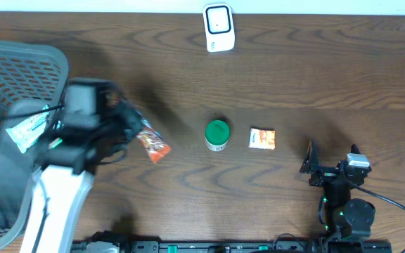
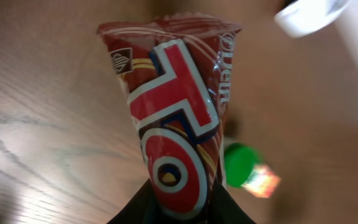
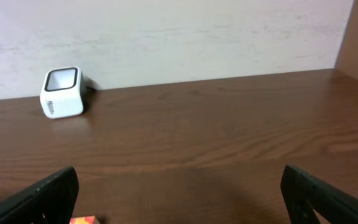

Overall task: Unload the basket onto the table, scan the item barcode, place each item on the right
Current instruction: 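Carry the Top bar out and drop it left of the bottle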

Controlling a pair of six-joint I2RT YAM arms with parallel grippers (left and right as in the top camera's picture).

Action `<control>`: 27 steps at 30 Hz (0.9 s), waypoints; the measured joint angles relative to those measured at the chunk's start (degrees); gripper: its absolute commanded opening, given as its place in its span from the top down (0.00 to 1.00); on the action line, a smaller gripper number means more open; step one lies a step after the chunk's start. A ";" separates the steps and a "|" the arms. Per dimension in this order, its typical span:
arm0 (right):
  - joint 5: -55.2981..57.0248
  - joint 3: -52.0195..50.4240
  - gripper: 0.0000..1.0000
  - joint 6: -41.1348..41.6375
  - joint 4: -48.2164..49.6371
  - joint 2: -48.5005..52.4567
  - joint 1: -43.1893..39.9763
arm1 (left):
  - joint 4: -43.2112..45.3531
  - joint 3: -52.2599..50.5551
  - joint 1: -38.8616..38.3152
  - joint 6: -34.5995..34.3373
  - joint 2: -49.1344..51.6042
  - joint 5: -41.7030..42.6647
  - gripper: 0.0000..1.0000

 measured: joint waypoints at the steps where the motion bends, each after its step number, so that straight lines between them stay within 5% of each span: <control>1: 0.02 0.00 0.01 0.00 0.00 0.00 0.00 | 0.31 -0.39 -2.10 0.02 2.56 -1.75 0.78; 14: 0.00 0.00 0.01 0.00 0.00 0.00 0.00 | 11.17 -0.57 -16.24 -1.86 36.57 -8.28 0.78; 18: 0.02 0.00 0.01 0.00 0.02 0.00 0.00 | 11.74 -0.63 -18.62 -1.84 39.54 -7.08 0.29; 20: 0.00 0.00 0.01 0.00 0.02 0.00 0.00 | 11.58 -0.61 -18.82 -1.46 38.84 -6.86 0.15; 27: 0.02 0.00 0.01 0.00 0.04 0.00 0.00 | 4.13 6.12 -15.93 5.95 26.93 -6.58 0.10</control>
